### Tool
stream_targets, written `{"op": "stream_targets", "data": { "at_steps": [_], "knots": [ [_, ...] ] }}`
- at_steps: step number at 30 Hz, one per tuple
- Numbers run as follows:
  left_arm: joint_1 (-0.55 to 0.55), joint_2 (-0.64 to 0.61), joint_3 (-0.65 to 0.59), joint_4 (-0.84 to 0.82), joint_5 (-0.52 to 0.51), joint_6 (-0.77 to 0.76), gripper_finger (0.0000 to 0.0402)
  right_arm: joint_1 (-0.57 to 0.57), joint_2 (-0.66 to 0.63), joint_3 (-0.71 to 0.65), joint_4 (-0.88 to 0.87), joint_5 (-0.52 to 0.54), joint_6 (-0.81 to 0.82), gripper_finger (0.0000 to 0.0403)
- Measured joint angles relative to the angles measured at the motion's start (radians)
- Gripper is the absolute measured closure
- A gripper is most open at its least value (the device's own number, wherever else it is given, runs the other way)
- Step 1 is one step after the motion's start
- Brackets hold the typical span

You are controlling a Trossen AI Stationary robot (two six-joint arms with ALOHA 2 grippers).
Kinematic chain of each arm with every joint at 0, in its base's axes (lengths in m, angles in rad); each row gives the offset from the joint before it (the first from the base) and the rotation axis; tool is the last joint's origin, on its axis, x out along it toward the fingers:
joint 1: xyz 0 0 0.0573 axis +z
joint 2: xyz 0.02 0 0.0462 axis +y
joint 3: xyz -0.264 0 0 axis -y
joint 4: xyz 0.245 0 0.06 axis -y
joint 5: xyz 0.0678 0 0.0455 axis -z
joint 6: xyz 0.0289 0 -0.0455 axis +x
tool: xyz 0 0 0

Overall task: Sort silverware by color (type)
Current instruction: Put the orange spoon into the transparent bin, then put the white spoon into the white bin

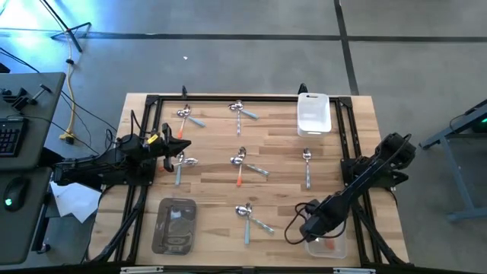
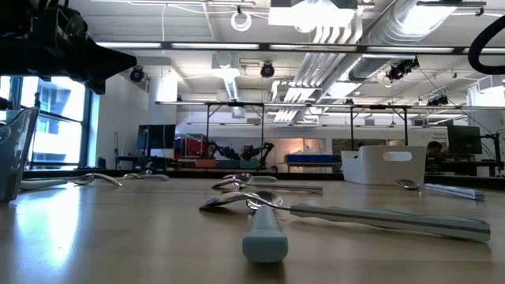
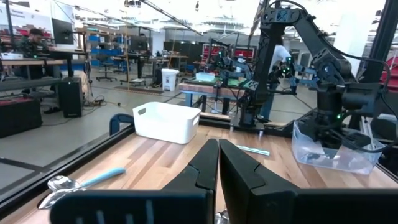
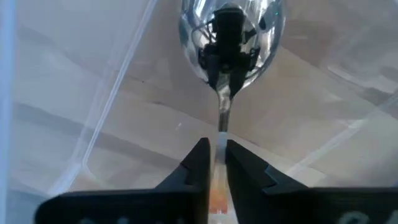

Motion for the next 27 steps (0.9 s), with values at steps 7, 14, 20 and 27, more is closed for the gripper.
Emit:
{"op": "stream_targets", "data": {
  "at_steps": [7, 14, 20, 27],
  "knots": [
    [0.000, 0.000, 0.000, 0.000, 0.015, -0.018, 0.0396, 0.000, 0.000, 0.065, -0.051, -0.004, -0.053, 0.0300],
    [0.000, 0.000, 0.000, 0.006, -0.046, -0.015, 0.0396, 0.000, 0.000, 0.256, -0.294, 0.002, -0.142, 0.0315],
    [0.000, 0.000, 0.000, 0.005, -0.010, 0.009, 0.0397, 0.000, 0.000, 0.494, -0.610, 0.081, -0.183, 0.0394],
    [0.000, 0.000, 0.000, -0.002, 0.119, -0.009, 0.0397, -0.048, 0.000, 0.663, -0.695, 0.368, -0.207, 0.0369]
  ]
}}
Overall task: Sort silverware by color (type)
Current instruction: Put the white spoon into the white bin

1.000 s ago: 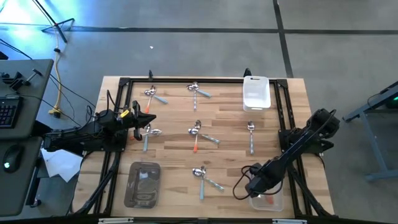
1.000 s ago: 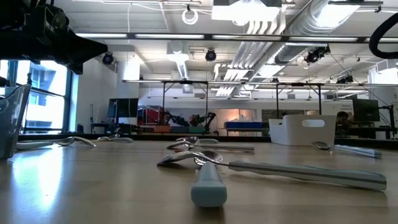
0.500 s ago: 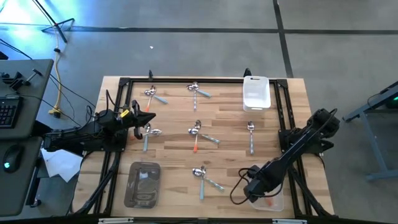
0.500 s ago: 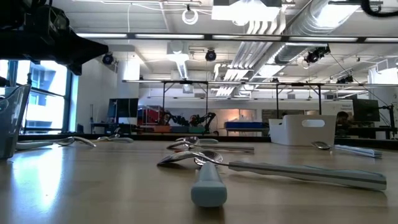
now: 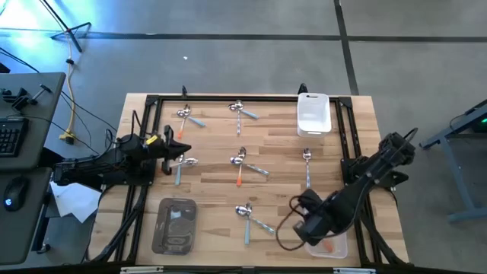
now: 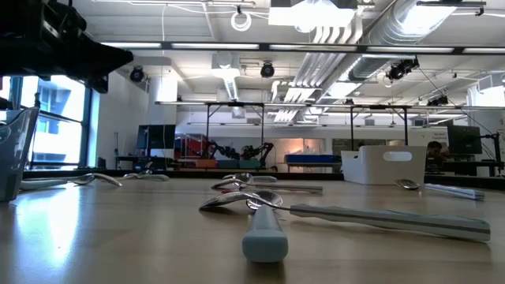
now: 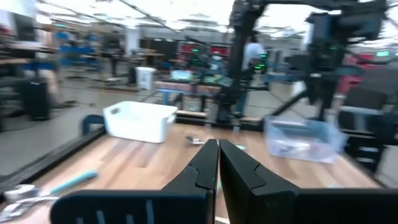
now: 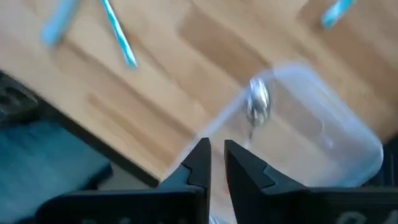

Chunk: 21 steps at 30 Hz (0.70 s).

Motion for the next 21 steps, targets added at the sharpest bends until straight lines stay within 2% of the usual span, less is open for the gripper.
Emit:
{"op": "stream_targets", "data": {
  "at_steps": [4, 7, 12, 15, 21],
  "knots": [
    [-0.001, 0.000, 0.000, -0.001, 0.051, -0.007, 0.0397, -0.089, 0.000, -0.045, 0.106, 0.031, -0.061, 0.0344],
    [0.000, 0.000, 0.000, -0.006, 0.050, -0.007, 0.0397, -0.181, 0.011, -0.121, 0.346, 0.024, -0.177, 0.0324],
    [0.000, 0.000, 0.000, -0.021, 0.049, -0.007, 0.0397, -0.291, 0.112, -0.184, 0.745, -0.052, -0.503, 0.0313],
    [0.000, 0.000, 0.000, -0.039, 0.049, -0.006, 0.0397, -0.315, 0.210, -0.129, 0.769, -0.078, -0.607, 0.0313],
    [0.000, 0.000, 0.000, -0.060, 0.045, -0.005, 0.0397, -0.318, 0.389, 0.038, 0.603, -0.105, -0.663, 0.0285]
  ]
}}
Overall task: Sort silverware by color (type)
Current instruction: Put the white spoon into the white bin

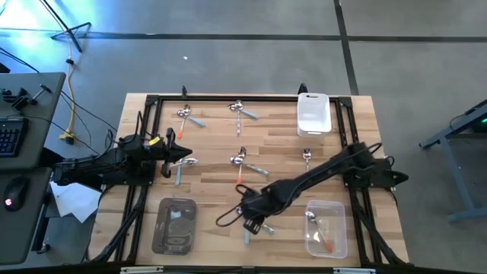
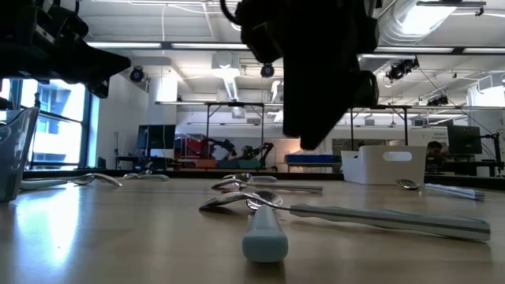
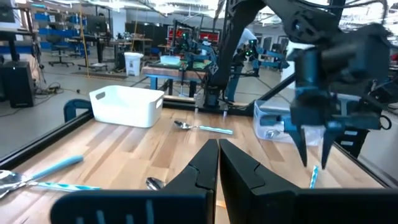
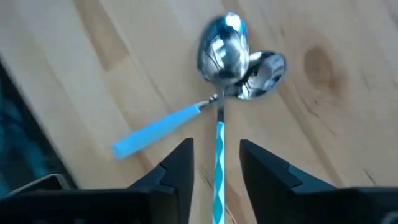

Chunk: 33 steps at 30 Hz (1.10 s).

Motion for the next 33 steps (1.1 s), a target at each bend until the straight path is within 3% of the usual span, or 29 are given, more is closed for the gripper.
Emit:
{"op": "stream_targets", "data": {
  "at_steps": [7, 12, 21, 30, 33],
  "knots": [
    [0.000, 0.000, 0.000, 0.001, -0.003, 0.015, 0.0397, 0.015, 0.151, 0.189, -0.187, 0.035, 0.000, 0.0221],
    [0.000, 0.000, 0.000, 0.001, -0.004, 0.015, 0.0397, 0.015, 0.225, 0.286, -0.273, 0.051, -0.020, 0.0219],
    [0.000, 0.000, 0.000, 0.001, -0.004, 0.015, 0.0397, 0.011, 0.270, 0.290, -0.289, 0.018, -0.030, 0.0278],
    [0.000, 0.000, 0.001, 0.001, -0.004, 0.016, 0.0397, -0.015, 0.272, 0.295, -0.281, -0.034, -0.115, 0.0379],
    [0.000, 0.000, 0.001, 0.001, -0.004, 0.016, 0.0397, -0.025, 0.263, 0.295, -0.273, -0.040, -0.140, 0.0396]
  ]
}}
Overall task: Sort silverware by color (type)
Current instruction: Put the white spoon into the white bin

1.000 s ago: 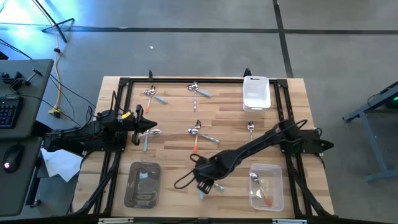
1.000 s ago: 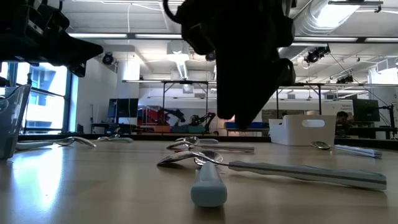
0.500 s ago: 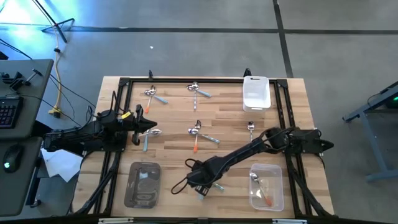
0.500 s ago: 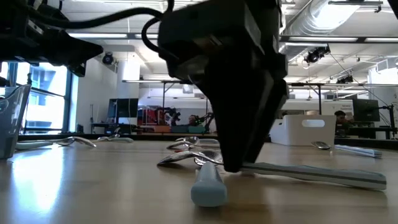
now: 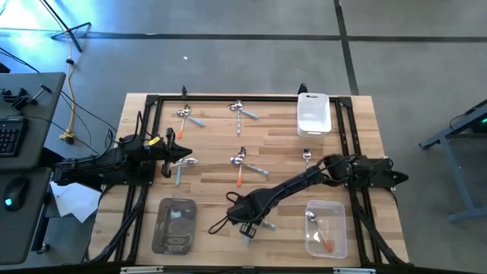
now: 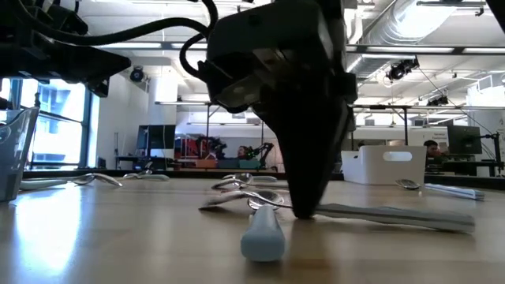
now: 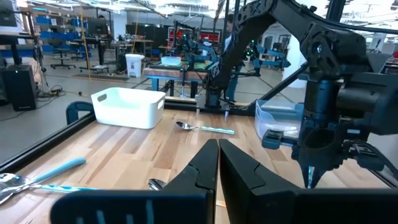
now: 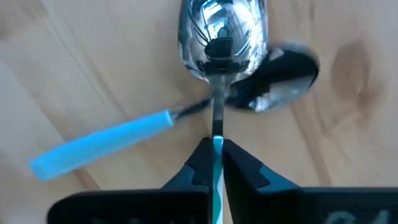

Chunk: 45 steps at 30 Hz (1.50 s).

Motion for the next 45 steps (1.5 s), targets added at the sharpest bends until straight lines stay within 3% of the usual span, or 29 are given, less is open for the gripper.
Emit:
{"op": "stream_targets", "data": {
  "at_steps": [9, 18, 21, 28, 35, 45],
  "knots": [
    [0.000, 0.000, 0.000, 0.000, 0.000, 0.001, 0.0397, -0.023, -0.128, 0.000, -0.044, 0.082, -0.027, 0.0395],
    [0.000, 0.039, 0.000, 0.000, 0.000, 0.009, 0.0397, -0.149, -0.340, 0.000, -0.464, 0.242, 0.027, 0.0390],
    [0.000, 0.067, 0.000, 0.001, 0.001, 0.009, 0.0397, -0.243, -0.399, 0.000, -0.558, 0.290, -0.020, 0.0391],
    [0.000, 0.094, 0.000, 0.000, 0.000, 0.036, 0.0397, -0.571, -0.512, -0.003, -0.567, 0.356, -0.296, 0.0392],
    [0.000, 0.094, 0.000, 0.022, 0.000, 0.038, 0.0397, -0.879, -0.519, -0.015, -0.551, 0.319, -0.534, 0.0392],
    [0.000, 0.094, 0.000, 0.135, -0.049, 0.033, 0.0397, -1.105, -0.520, -0.128, -0.516, 0.259, -0.676, 0.0392]
  ]
}}
